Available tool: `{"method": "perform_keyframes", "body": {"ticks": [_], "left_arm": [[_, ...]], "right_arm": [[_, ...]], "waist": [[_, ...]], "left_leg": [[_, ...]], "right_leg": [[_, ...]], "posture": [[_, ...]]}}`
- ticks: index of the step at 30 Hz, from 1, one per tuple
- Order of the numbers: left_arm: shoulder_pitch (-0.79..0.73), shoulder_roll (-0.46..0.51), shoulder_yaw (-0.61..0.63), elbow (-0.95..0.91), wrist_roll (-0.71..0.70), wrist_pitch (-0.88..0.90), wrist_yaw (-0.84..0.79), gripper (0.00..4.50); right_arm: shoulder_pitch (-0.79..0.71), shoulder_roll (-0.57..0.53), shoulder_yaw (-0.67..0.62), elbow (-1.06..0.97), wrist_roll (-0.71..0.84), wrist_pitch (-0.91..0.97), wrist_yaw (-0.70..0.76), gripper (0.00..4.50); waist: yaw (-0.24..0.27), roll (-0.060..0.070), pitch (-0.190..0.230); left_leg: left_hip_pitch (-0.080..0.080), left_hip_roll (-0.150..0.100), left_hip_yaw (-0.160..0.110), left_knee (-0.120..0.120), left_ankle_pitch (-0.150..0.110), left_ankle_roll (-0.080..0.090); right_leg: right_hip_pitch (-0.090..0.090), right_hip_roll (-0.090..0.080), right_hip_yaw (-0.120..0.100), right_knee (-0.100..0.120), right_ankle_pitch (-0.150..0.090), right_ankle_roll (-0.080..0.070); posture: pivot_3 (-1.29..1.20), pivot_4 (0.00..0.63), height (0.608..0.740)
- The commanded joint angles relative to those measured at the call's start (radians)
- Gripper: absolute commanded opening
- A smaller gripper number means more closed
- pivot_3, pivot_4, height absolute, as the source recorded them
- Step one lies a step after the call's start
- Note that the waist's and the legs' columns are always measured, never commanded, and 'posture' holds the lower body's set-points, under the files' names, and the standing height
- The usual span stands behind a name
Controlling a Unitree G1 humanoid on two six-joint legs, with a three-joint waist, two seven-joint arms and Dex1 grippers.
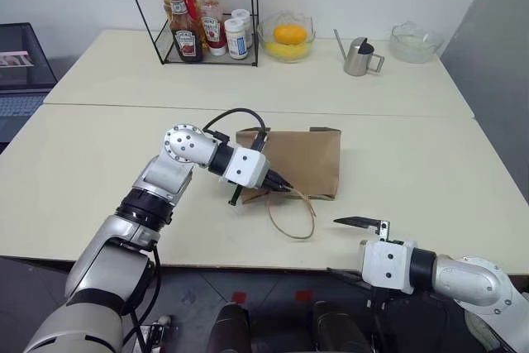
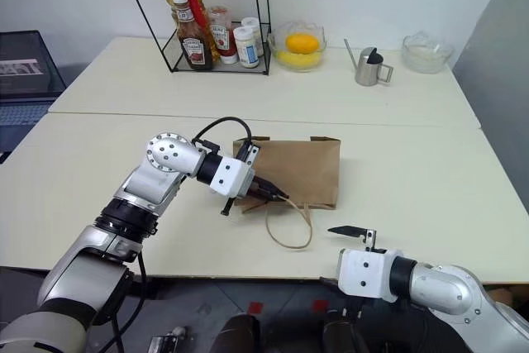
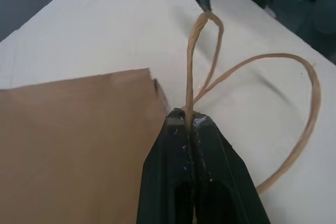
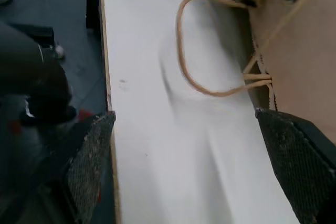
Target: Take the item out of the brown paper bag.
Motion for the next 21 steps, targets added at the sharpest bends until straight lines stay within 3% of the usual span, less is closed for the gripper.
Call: {"method": "perform_keyframes", "body": {"ticks": [1, 11, 21], "left_arm": [[0.001, 0.002, 0.045, -0.057, -0.013, 0.067, 0.03, 0.03], [0.011, 0.005, 0.072, -0.103, -0.009, 0.141, 0.033, 0.03], [0.032, 0.011, 0.075, -0.1, -0.002, 0.113, 0.021, 0.03]], "right_arm": [[-0.066, 0.066, 0.052, 0.067, -0.094, -0.134, 0.015, 4.5], [-0.21, 0.222, 0.139, 0.308, -0.326, -0.391, -0.014, 4.5], [-0.027, 0.2, -0.028, 0.347, -0.463, -0.585, -0.202, 4.5]], "waist": [[0.0, 0.0, 0.0], [0.003, 0.0, 0.0], [0.004, 0.0, 0.0]], "left_leg": [[0.0, 0.0, 0.0, 0.0, 0.0, 0.0], [0.0, 0.0, 0.0, 0.0, 0.0, 0.0], [0.0, 0.0, 0.0, 0.0, 0.0, 0.0]], "right_leg": [[0.0, 0.0, 0.0, 0.0, 0.0, 0.0], [0.0, 0.0, 0.0, 0.0, 0.0, 0.0], [0.0, 0.0, 0.0, 0.0, 0.0, 0.0]], "posture": [[0.0, 0.15, 0.74], [0.0, 0.15, 0.74], [0.0, 0.15, 0.74]]}}
